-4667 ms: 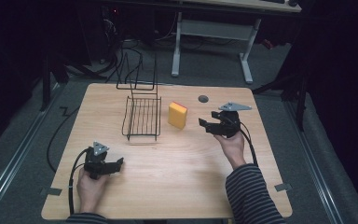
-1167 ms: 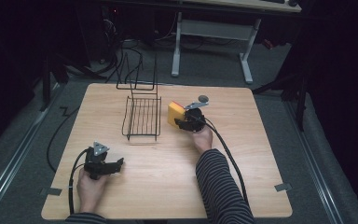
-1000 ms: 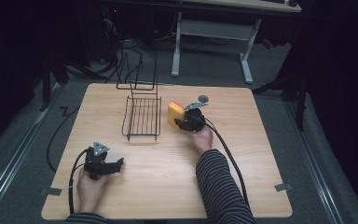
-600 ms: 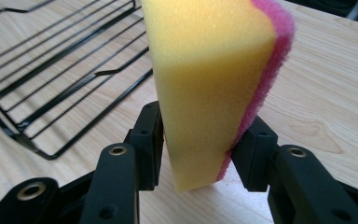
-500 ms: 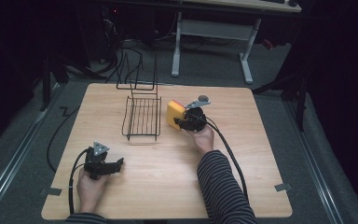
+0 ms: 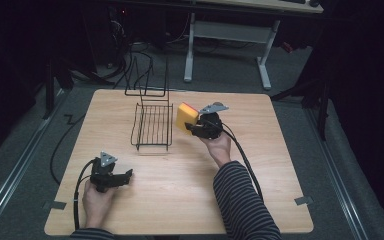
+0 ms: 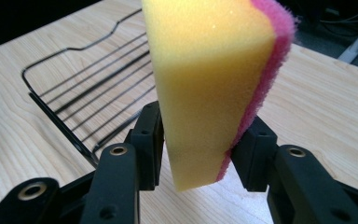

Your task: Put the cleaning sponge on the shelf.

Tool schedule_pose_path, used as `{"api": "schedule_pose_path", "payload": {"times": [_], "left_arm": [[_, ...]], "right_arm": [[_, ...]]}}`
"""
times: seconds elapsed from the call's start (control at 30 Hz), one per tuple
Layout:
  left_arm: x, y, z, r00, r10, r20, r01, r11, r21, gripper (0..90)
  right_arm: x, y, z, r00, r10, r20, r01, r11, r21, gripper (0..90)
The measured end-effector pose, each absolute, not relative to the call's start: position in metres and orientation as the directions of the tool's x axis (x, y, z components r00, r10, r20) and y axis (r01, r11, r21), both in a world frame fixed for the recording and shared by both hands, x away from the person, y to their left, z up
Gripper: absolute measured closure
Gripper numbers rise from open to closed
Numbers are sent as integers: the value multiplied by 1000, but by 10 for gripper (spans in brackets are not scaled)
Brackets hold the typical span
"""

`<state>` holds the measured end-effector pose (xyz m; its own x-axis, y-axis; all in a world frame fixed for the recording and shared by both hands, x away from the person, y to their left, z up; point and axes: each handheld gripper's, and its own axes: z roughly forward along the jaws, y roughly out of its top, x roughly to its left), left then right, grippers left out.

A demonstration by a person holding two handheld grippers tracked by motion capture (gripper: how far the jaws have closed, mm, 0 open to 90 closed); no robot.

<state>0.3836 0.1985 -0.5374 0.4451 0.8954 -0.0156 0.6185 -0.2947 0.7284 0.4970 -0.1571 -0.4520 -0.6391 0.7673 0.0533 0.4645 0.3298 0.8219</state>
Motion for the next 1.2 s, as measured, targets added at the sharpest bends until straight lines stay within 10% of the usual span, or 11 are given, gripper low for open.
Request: {"api": "schedule_pose_path", "payload": {"times": [1.2], "left_arm": [[384,199,-537,446,895,-16,619,-296,728,158]], "right_arm": [[498,-104,-430,-715,699,22,402,385,831,586]]}}
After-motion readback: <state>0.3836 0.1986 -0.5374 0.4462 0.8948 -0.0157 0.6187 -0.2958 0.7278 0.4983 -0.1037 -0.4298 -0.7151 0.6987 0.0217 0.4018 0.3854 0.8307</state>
